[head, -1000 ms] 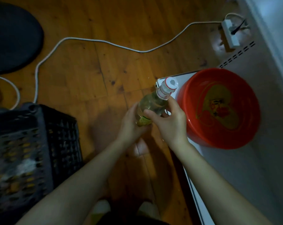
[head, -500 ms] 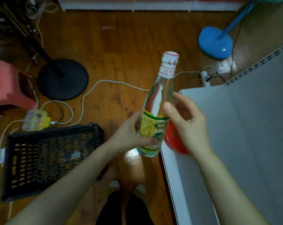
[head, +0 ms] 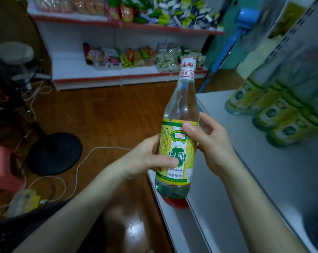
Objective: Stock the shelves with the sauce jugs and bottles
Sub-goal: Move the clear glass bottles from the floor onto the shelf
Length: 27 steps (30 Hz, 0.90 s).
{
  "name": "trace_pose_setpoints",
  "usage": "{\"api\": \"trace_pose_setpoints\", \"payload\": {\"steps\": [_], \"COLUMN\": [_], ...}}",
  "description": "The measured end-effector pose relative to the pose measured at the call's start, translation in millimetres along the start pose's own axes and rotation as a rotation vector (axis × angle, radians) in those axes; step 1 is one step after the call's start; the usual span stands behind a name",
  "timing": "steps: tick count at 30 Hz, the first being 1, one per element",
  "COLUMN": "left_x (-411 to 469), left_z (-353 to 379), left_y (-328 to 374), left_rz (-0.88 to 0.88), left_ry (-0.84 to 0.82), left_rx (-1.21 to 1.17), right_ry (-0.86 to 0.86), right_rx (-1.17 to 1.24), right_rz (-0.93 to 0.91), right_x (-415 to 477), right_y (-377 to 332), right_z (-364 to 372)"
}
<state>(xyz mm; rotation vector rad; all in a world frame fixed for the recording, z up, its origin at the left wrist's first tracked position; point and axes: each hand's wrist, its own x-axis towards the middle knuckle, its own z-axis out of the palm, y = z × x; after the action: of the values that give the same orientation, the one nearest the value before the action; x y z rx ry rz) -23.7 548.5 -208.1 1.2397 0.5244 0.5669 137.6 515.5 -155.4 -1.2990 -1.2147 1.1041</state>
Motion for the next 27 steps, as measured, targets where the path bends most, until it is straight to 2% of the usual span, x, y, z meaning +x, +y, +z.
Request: {"api": "trace_pose_setpoints", "payload": {"steps": [4, 9, 18, 24, 27], "left_x": [21, 59, 112, 149, 171], "left_z": [30, 65, 87, 92, 92], "left_y": [22, 43, 43, 33, 34], "left_rz": [0.066, 0.153, 0.222, 0.219, 0.209], "left_ry": [0.045, 0.022, -0.068, -0.235, -0.371], "left_rx": [0.045, 0.247, 0.416, 0.509, 0.652], "right_ry": [0.136, 0.293, 0.329, 0.541, 0.670], "right_rx": [0.031, 0.063, -0.108, -0.078, -0.084], "right_rz": [-0.057, -0.088, -0.030, -0.003, 0.006], "right_x": [0, 6, -7, -12, -14], "right_y": [-30, -52, -61, -51, -45], "right_z": [-32, -77, -128, -148, -155]}}
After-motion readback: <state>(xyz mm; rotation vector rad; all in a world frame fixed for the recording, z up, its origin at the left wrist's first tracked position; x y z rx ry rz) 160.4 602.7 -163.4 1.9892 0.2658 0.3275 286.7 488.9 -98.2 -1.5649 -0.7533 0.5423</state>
